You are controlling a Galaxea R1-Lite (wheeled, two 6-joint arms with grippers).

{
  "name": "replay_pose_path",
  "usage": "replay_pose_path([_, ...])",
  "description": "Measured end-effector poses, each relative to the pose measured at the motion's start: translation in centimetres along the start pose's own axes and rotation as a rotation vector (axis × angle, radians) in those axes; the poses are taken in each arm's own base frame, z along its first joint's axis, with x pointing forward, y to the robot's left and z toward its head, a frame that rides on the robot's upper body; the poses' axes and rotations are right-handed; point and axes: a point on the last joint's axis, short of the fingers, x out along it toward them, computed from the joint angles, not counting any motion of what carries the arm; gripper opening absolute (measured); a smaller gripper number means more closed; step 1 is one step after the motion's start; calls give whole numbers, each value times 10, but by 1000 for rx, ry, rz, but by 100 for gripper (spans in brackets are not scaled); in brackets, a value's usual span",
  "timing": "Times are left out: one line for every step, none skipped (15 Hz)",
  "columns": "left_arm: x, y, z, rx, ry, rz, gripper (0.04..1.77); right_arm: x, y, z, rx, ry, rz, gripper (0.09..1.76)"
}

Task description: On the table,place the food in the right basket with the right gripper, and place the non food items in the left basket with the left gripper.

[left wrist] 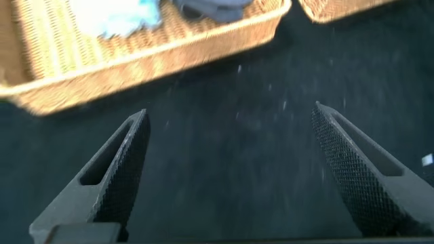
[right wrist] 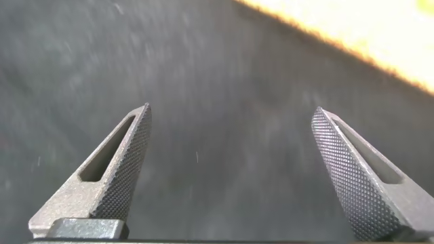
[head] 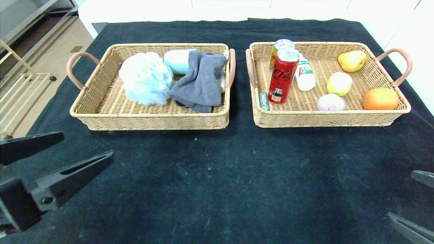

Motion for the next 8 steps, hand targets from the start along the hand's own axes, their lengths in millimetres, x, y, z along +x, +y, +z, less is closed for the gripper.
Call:
replay_pose_path([-10,3,-3,2,5,7,171,-9,2,0,15,18,-24,171])
replay_pose_path([-20,6,-6,3,10,25,171,-18,4,1,26,21,-47,171])
replay_pose_path([-28,10,-10,5,22,49,171,-29,6,2,36,15,-79,171])
replay_pose_path([-37,13,-12,2,20,72,171,-39,8,2,46,11,-117,171])
replay_pose_path([-45,16,-15,-3,14,94,171,-48,9,2,54,2,-171,171])
replay_pose_path([-51,18,-15,-10,-3,120,171,-59,12,-1,65,10,-228,171])
replay_pose_path([-58,20,-16,-14,-18,149,171,-69,17,-5,73,21,-276,171])
replay_pose_path([-64,22,-17,-11,-30,179,171,-79,23,-10,90,55,-317,171])
